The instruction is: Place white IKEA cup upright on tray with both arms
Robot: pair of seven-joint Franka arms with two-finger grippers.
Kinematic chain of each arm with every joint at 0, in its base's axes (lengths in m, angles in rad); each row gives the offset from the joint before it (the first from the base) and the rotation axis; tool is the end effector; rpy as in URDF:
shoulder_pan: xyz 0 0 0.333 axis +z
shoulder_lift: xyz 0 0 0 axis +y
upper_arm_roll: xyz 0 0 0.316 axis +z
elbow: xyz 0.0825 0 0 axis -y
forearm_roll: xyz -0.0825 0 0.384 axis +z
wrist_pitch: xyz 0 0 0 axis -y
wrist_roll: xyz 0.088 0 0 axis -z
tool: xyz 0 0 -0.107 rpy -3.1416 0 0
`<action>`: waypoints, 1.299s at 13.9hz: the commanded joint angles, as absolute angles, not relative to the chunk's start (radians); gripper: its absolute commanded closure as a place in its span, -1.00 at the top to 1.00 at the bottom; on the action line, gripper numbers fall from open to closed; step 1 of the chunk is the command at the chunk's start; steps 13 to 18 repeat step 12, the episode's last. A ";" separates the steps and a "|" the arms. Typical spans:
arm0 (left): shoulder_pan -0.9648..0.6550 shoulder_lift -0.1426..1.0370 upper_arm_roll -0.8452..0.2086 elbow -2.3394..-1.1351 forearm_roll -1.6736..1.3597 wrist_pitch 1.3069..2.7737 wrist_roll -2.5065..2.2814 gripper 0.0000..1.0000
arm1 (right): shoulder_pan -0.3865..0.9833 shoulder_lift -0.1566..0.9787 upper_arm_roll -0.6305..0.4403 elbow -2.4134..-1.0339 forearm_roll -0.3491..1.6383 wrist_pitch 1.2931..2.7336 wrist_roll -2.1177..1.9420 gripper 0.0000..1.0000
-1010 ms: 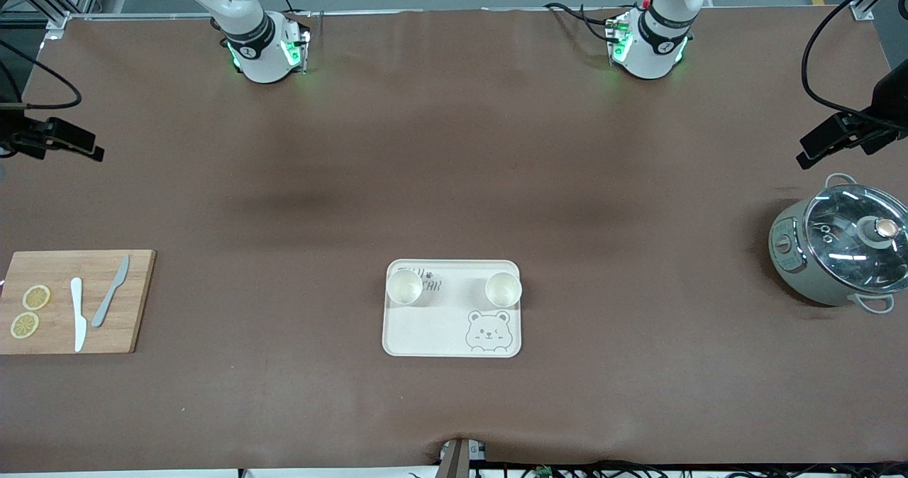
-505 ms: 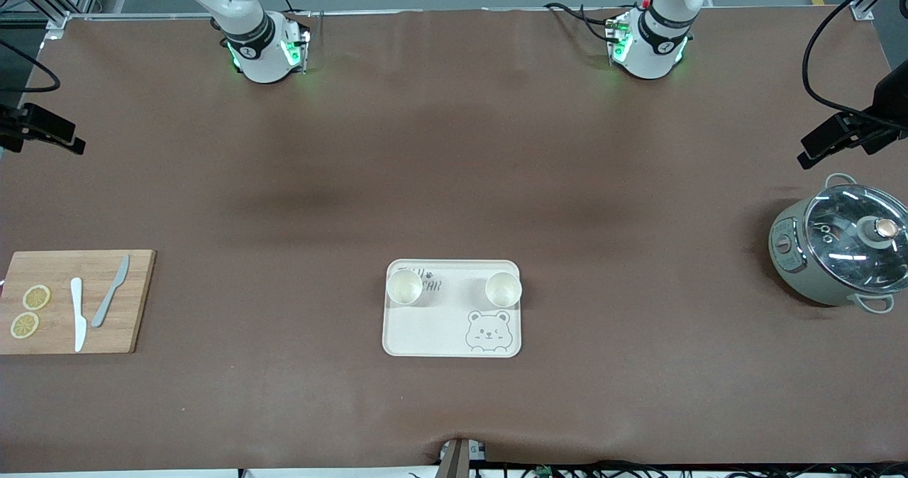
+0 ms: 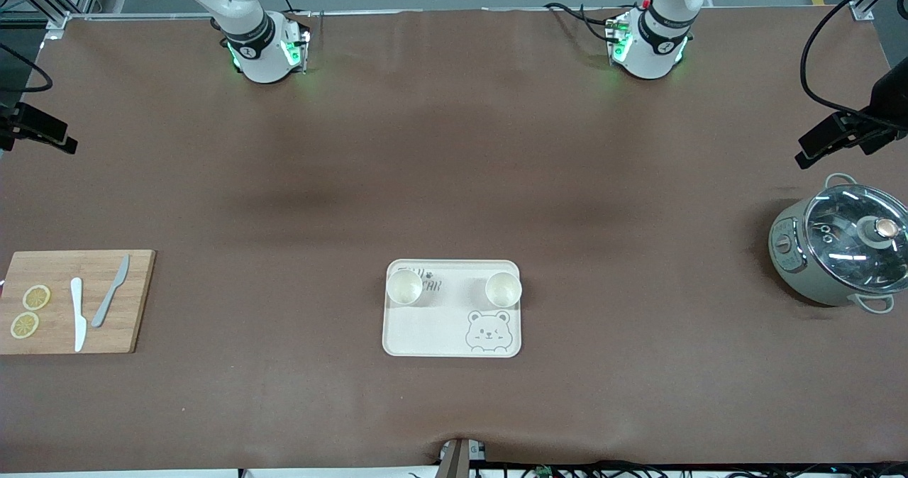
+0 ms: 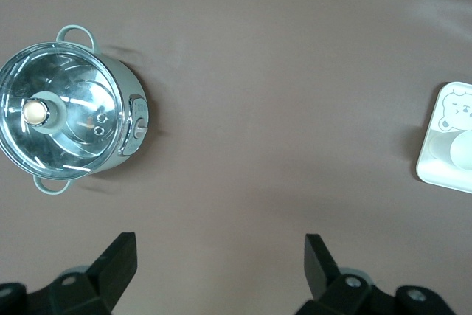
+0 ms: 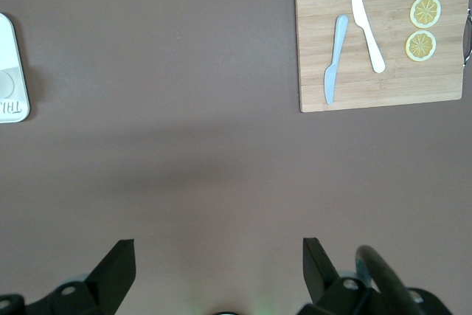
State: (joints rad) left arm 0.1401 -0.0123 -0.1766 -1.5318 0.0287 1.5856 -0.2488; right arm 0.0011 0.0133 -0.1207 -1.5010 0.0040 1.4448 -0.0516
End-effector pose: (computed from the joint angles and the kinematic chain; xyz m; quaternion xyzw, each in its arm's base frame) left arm 0.5525 -0.0178 0.6511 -0.9937 -0.1061 -0.0348 0.0106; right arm 0.5420 -0.0642 0.6391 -0.9988 0.0338 0.0345 0.0041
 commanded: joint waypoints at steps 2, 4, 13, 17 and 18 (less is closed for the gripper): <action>0.144 -0.015 -0.181 -1.519 0.032 1.574 -0.235 1.00 | -0.011 -0.003 -0.106 -1.511 0.003 1.431 -0.048 1.00; 0.144 -0.017 -0.179 -1.519 0.032 1.572 -0.236 1.00 | -0.012 -0.003 -0.107 -1.513 0.003 1.428 -0.046 1.00; 0.135 -0.005 -0.183 -1.522 0.044 1.568 -0.233 1.00 | -0.017 -0.002 -0.107 -1.513 0.006 1.410 -0.046 1.00; 0.135 -0.005 -0.183 -1.522 0.044 1.568 -0.233 1.00 | -0.017 -0.002 -0.107 -1.513 0.006 1.410 -0.046 1.00; 0.135 -0.005 -0.183 -1.522 0.044 1.568 -0.233 1.00 | -0.017 -0.002 -0.107 -1.513 0.006 1.410 -0.046 1.00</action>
